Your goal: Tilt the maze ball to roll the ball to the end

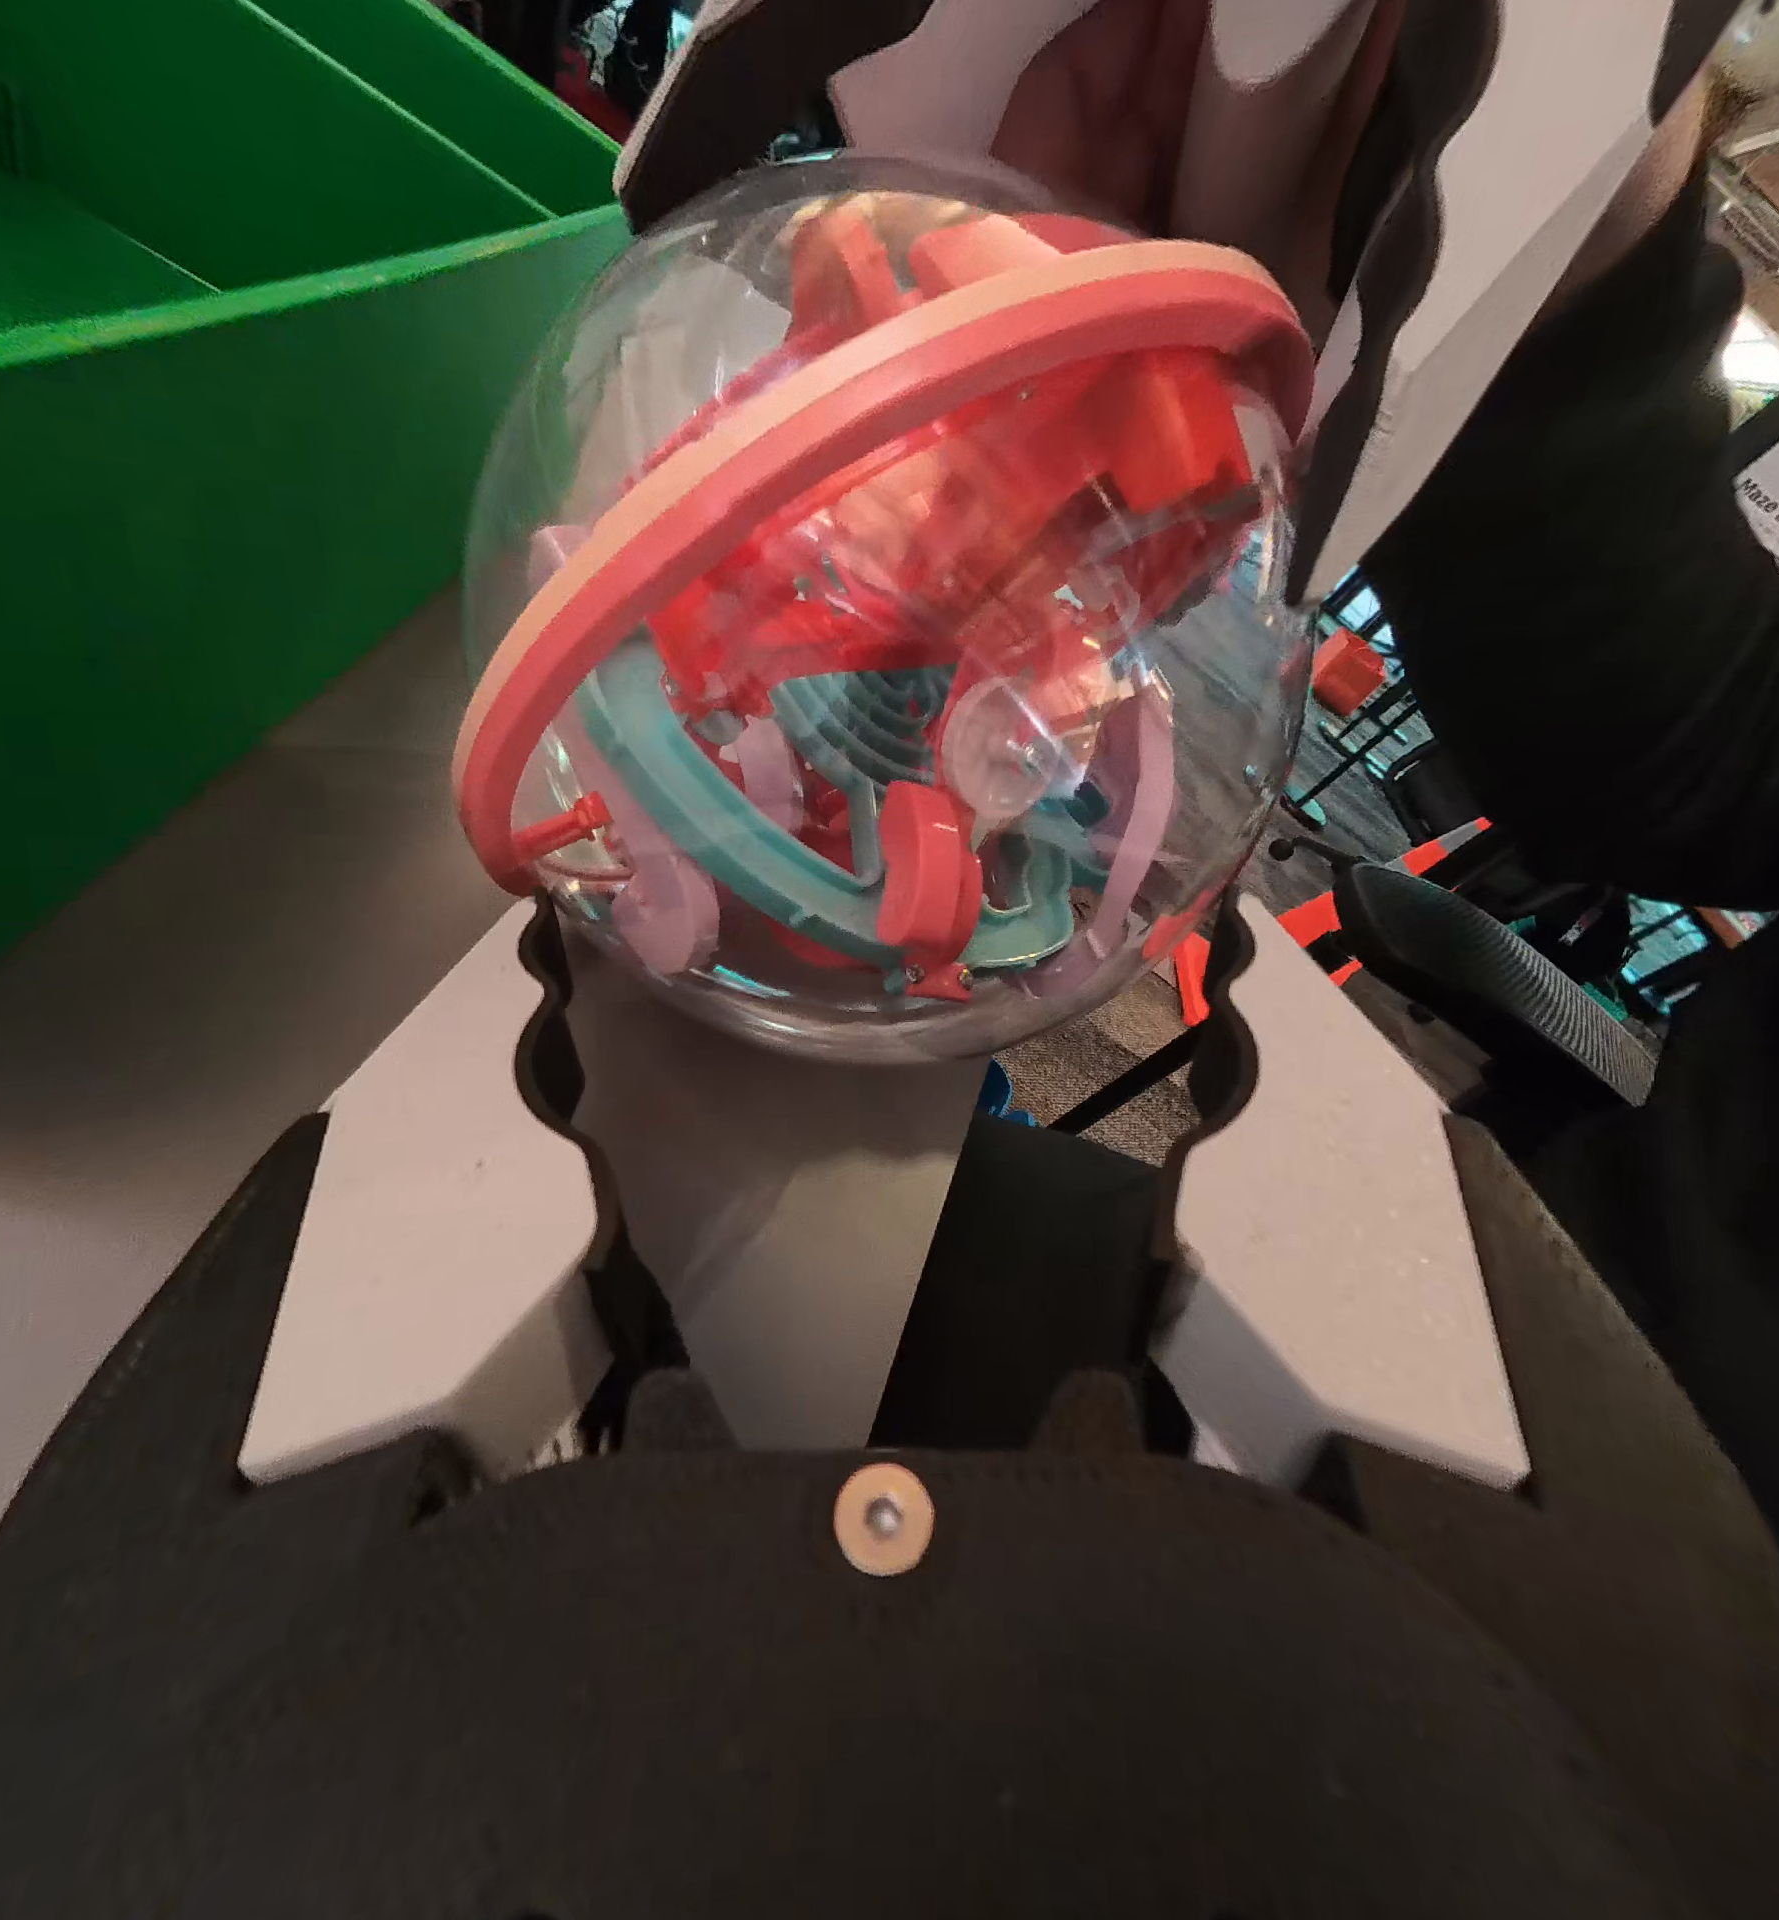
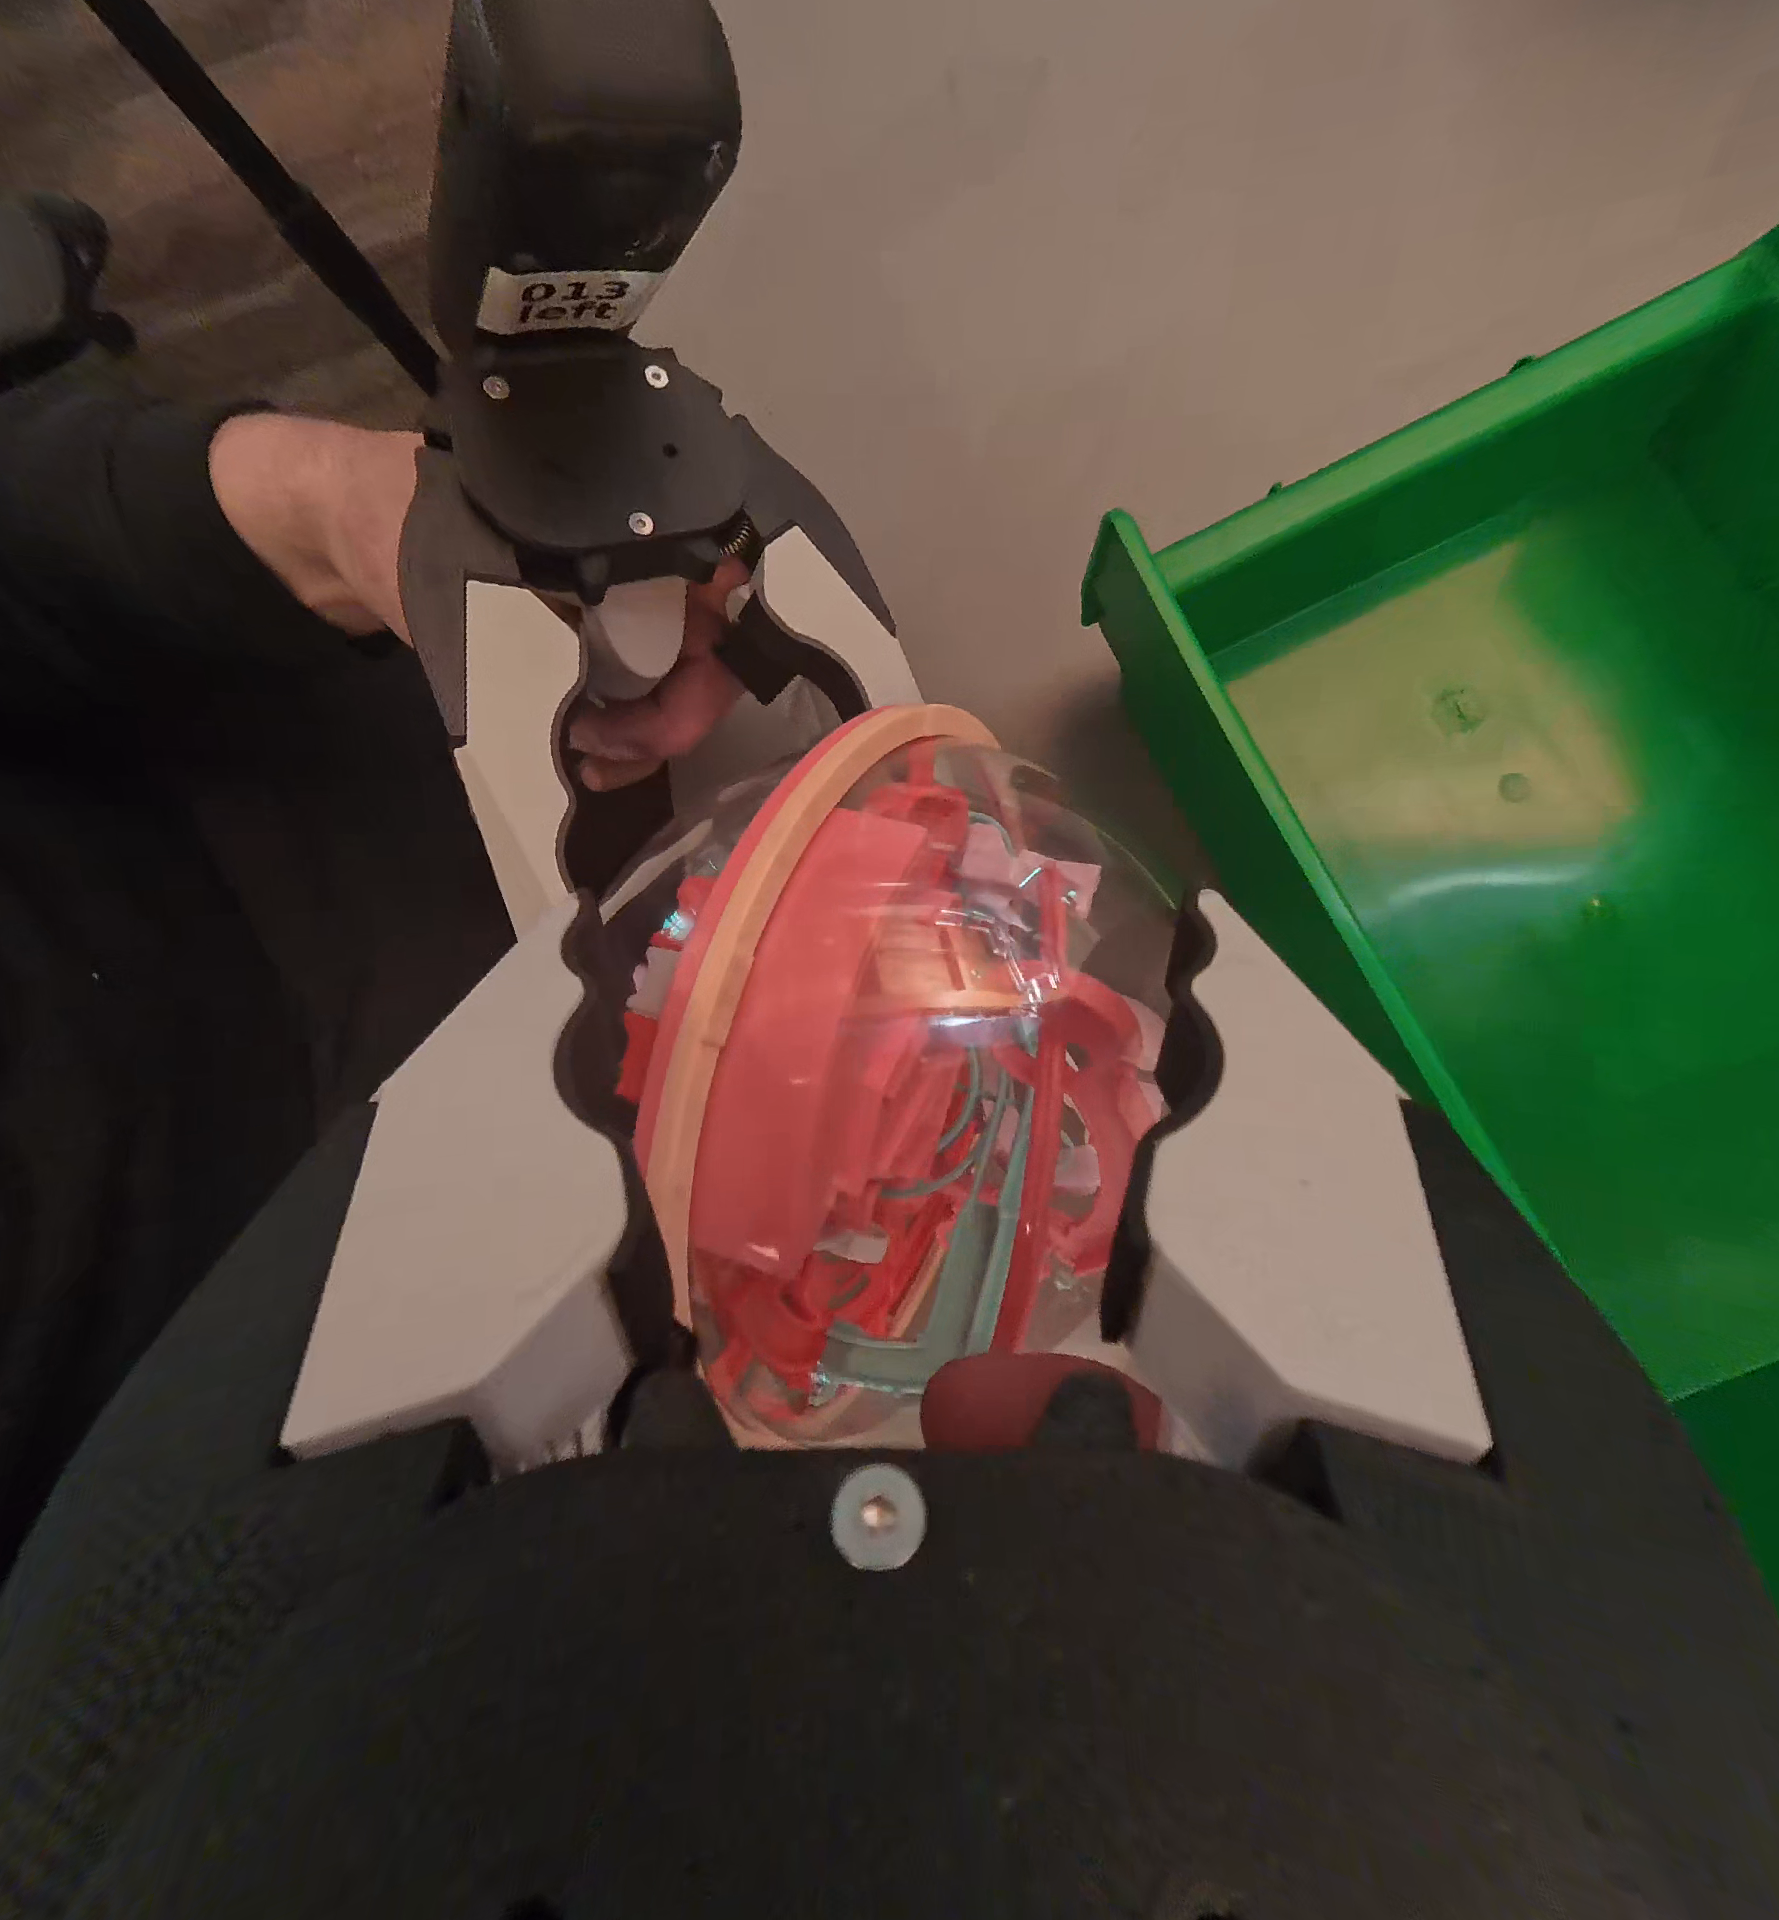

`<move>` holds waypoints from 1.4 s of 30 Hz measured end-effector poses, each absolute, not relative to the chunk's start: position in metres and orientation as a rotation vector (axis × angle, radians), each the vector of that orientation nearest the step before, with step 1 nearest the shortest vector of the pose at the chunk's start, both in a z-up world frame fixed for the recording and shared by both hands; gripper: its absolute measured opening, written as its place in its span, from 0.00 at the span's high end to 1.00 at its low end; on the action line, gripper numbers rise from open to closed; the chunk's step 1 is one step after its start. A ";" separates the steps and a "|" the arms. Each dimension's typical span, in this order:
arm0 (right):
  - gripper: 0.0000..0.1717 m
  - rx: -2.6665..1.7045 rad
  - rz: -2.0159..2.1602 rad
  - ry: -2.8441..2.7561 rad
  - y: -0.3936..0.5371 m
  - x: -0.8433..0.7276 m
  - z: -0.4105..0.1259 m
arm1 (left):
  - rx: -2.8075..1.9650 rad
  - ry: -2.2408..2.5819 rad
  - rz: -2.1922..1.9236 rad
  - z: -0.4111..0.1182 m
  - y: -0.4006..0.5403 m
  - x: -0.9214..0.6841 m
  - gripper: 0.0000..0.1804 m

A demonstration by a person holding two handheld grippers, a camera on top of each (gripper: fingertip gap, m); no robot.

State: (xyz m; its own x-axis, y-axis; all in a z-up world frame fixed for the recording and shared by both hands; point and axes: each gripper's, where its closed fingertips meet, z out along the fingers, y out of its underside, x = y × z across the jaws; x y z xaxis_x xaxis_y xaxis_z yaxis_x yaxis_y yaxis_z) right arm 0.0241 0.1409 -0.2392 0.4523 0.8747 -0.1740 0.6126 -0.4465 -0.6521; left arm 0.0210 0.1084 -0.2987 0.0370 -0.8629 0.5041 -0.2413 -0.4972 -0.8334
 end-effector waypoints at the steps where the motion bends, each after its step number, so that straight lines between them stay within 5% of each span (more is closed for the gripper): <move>1: 0.38 -2.196 0.702 -1.227 0.141 0.025 -0.239 | -1.782 1.113 -1.489 -0.298 0.109 0.022 0.35; 42: 0.28 -2.472 0.631 -1.441 0.129 0.052 -0.262 | -1.953 1.222 -1.586 -0.311 0.081 0.054 0.37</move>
